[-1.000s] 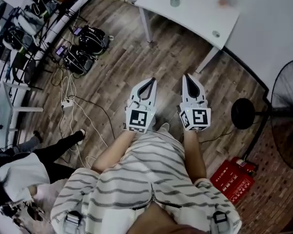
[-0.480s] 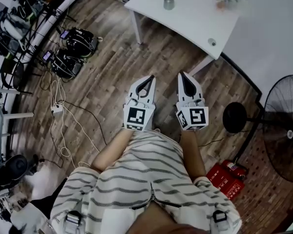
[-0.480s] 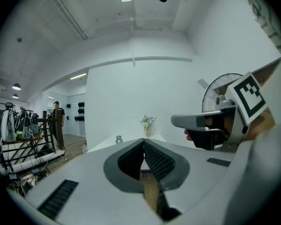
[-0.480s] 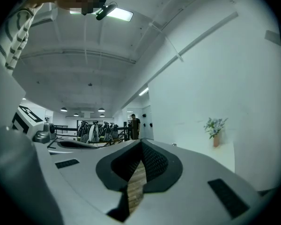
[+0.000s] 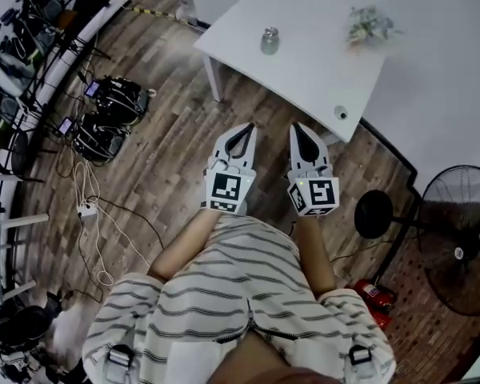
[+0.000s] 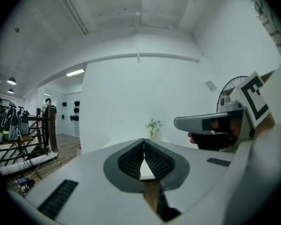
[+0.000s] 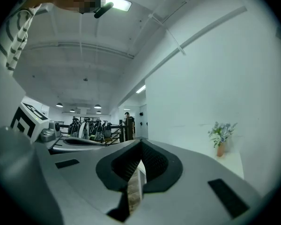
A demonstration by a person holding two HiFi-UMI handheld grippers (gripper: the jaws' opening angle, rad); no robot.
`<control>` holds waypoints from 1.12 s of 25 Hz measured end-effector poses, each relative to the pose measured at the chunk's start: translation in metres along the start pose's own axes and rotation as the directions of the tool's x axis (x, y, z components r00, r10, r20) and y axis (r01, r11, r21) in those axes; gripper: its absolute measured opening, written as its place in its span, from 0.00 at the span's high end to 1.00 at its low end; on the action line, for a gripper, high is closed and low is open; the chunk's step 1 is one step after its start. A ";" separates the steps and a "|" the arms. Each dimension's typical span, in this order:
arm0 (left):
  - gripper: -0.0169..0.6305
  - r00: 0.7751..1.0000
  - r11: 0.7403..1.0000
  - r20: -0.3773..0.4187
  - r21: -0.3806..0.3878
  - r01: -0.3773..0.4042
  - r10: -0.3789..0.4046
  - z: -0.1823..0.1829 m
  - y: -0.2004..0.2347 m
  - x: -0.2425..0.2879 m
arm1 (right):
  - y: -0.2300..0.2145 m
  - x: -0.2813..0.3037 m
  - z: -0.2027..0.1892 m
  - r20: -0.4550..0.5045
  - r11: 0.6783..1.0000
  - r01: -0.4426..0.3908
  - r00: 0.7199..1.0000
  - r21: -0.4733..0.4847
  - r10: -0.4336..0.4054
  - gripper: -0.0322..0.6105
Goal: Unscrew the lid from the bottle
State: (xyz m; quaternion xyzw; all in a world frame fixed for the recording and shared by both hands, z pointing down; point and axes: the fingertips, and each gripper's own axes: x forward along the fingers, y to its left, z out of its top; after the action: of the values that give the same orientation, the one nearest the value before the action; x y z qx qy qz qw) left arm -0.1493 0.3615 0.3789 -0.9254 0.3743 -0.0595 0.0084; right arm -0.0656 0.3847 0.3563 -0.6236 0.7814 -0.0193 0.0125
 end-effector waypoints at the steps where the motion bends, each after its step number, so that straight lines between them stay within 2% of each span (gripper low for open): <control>1: 0.97 1.000 1.000 -0.003 -0.002 0.006 -0.006 0.001 0.009 0.012 | -0.006 0.012 0.001 -0.002 1.000 0.008 1.000 0.001 -0.008 0.94; 9: 0.97 0.998 0.999 -0.025 0.004 0.054 -0.054 0.000 0.056 0.096 | -0.049 0.096 -0.003 -0.003 0.998 0.055 0.998 0.009 -0.055 0.94; 16: 0.97 0.996 1.000 -0.079 0.004 0.031 -0.030 -0.010 0.075 0.149 | -0.087 0.137 -0.009 -0.025 0.998 0.061 0.998 0.032 -0.061 0.94; 28: 0.97 0.987 0.998 -0.149 0.003 -0.067 0.067 -0.024 0.115 0.277 | -0.176 0.246 -0.026 -0.079 0.997 -0.050 0.995 0.051 0.054 0.94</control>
State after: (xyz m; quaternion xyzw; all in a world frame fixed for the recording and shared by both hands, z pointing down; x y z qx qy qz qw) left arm -0.0337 0.0874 0.4245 -0.9053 0.4048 -0.1278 -0.0185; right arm 0.0504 0.1060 0.3910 -0.6013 0.7965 -0.0634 -0.0031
